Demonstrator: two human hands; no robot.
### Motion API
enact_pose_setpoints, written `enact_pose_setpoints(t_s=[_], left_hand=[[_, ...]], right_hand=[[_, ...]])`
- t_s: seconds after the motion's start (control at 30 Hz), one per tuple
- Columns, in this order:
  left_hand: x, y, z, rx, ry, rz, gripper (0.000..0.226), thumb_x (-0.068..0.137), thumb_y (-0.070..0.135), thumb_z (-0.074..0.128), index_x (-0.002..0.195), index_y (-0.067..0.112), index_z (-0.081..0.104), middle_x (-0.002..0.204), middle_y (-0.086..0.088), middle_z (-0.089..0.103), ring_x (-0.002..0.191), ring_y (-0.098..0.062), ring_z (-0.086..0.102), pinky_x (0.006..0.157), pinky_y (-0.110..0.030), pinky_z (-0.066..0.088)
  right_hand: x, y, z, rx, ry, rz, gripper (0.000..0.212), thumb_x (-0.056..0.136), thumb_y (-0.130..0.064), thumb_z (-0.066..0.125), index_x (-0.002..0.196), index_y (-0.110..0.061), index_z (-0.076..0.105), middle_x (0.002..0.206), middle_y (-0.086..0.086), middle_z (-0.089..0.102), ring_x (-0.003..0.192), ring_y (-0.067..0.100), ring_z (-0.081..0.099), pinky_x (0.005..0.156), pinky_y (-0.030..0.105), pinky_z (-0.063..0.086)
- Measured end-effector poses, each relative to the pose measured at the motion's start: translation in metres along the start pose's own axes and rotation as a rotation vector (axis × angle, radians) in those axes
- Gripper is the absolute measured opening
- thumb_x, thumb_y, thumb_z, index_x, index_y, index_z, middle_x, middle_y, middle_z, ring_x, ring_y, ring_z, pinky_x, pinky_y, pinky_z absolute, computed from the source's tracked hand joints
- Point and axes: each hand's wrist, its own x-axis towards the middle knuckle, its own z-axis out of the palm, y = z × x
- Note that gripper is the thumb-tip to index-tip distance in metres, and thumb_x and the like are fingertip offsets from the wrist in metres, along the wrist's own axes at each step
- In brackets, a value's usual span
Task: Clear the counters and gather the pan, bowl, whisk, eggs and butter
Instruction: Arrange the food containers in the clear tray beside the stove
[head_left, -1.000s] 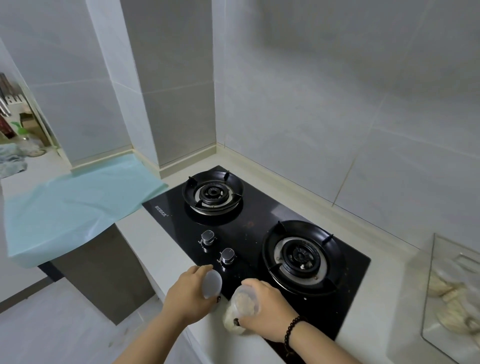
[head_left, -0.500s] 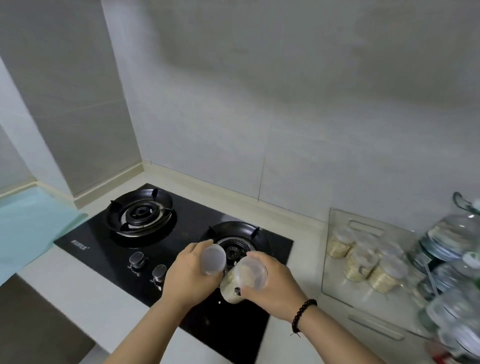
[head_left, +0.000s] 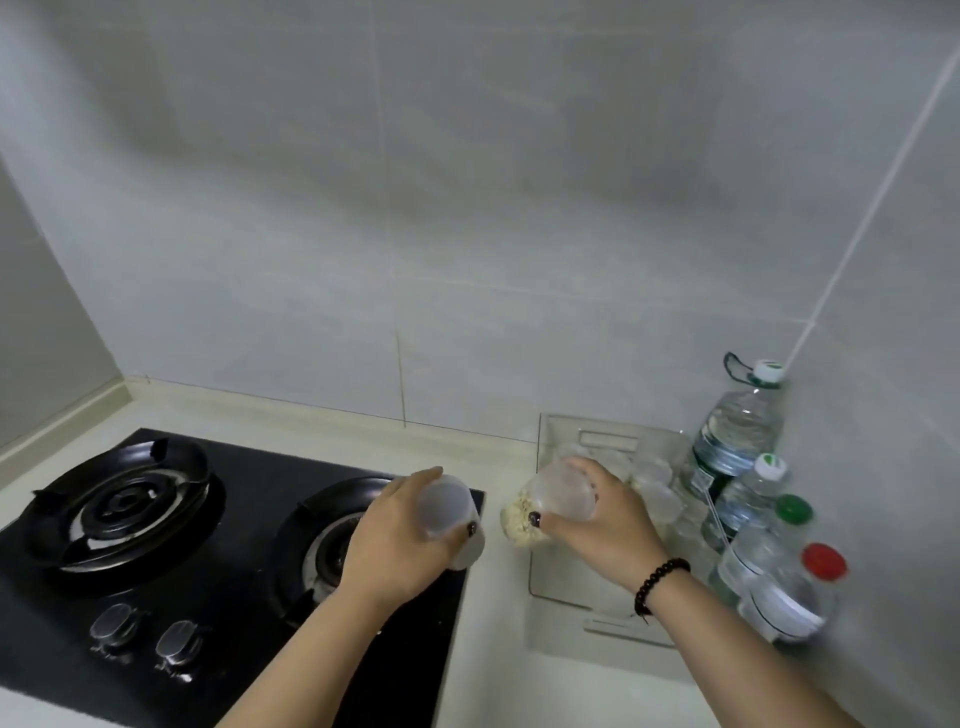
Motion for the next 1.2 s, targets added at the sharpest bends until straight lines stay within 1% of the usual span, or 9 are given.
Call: enact_pose_setpoints(t_s=[0.2,0.37,0.5,0.67,0.83,0.97,1.03,1.1,1.2], left_hand=[[0.032,0.007,0.010,-0.112,-0.033,-0.023,0.070,0.071,0.042,0.078,0.135,0.035,0.049,0.131,0.009,0.054,0.117,-0.013,0.054,0.100,-0.037,0.048],[0.055,-0.001,0.023,-0.167,-0.054,-0.047,0.067,0.067,0.043,0.081,0.129,0.040,0.053,0.124,0.016,0.057,0.112,-0.008,0.057,0.096,-0.035,0.052],[0.069,-0.011,0.036,-0.184,-0.075,-0.063,0.066,0.067,0.038,0.082,0.127,0.041,0.054,0.122,0.021,0.056,0.111,-0.003,0.057,0.093,-0.031,0.053],[0.082,-0.027,0.052,-0.201,-0.101,-0.106,0.070,0.059,0.046,0.081,0.125,0.044,0.055,0.120,0.023,0.058,0.109,-0.005,0.059,0.093,-0.034,0.054],[0.087,-0.039,0.062,-0.183,-0.122,-0.112,0.071,0.057,0.047,0.080,0.124,0.045,0.056,0.119,0.025,0.059,0.107,-0.004,0.061,0.090,-0.034,0.055],[0.087,-0.043,0.065,-0.174,-0.129,-0.112,0.070,0.056,0.048,0.079,0.122,0.046,0.056,0.117,0.025,0.059,0.106,-0.003,0.061,0.086,-0.034,0.056],[0.087,-0.042,0.066,-0.182,-0.131,-0.113,0.070,0.055,0.048,0.079,0.122,0.045,0.057,0.117,0.025,0.059,0.105,-0.002,0.061,0.086,-0.034,0.056],[0.087,-0.041,0.065,-0.193,-0.142,-0.121,0.069,0.056,0.046,0.079,0.121,0.046,0.056,0.116,0.027,0.058,0.105,-0.003,0.060,0.087,-0.034,0.056],[0.086,-0.038,0.065,-0.212,-0.138,-0.118,0.070,0.055,0.045,0.079,0.121,0.047,0.056,0.116,0.026,0.057,0.106,-0.004,0.060,0.089,-0.035,0.055]], right_hand=[[0.043,0.031,-0.010,-0.027,0.050,0.091,0.072,0.068,-0.024,0.079,0.134,-0.023,0.048,0.130,-0.005,0.053,0.120,0.013,0.048,0.091,0.021,0.036],[0.083,0.056,-0.003,-0.103,0.035,0.161,0.076,0.067,-0.030,0.079,0.136,-0.022,0.047,0.133,-0.003,0.054,0.120,0.016,0.051,0.095,0.026,0.043],[0.111,0.074,0.010,-0.204,-0.026,0.198,0.077,0.070,-0.033,0.076,0.138,-0.027,0.042,0.130,-0.003,0.054,0.115,0.019,0.053,0.086,0.025,0.044],[0.137,0.095,0.029,-0.388,-0.119,0.238,0.071,0.072,-0.042,0.073,0.134,-0.027,0.041,0.125,-0.004,0.055,0.109,0.019,0.056,0.081,0.028,0.049],[0.148,0.103,0.044,-0.529,-0.173,0.174,0.045,0.071,-0.038,0.066,0.111,-0.026,0.050,0.108,-0.006,0.059,0.102,0.018,0.056,0.072,0.028,0.051],[0.149,0.110,0.052,-0.615,-0.198,0.126,0.044,0.071,-0.038,0.068,0.110,-0.025,0.052,0.110,-0.003,0.061,0.102,0.020,0.056,0.069,0.026,0.046],[0.149,0.111,0.054,-0.636,-0.201,0.119,0.048,0.074,-0.037,0.068,0.116,-0.023,0.050,0.115,-0.001,0.059,0.106,0.021,0.055,0.072,0.027,0.046],[0.148,0.111,0.055,-0.673,-0.191,0.114,0.053,0.078,-0.035,0.066,0.125,-0.020,0.046,0.125,0.001,0.049,0.113,0.022,0.049,0.080,0.029,0.047],[0.144,0.109,0.054,-0.734,-0.164,0.091,0.052,0.083,-0.029,0.062,0.129,-0.017,0.042,0.133,0.004,0.038,0.119,0.022,0.042,0.087,0.028,0.044]])
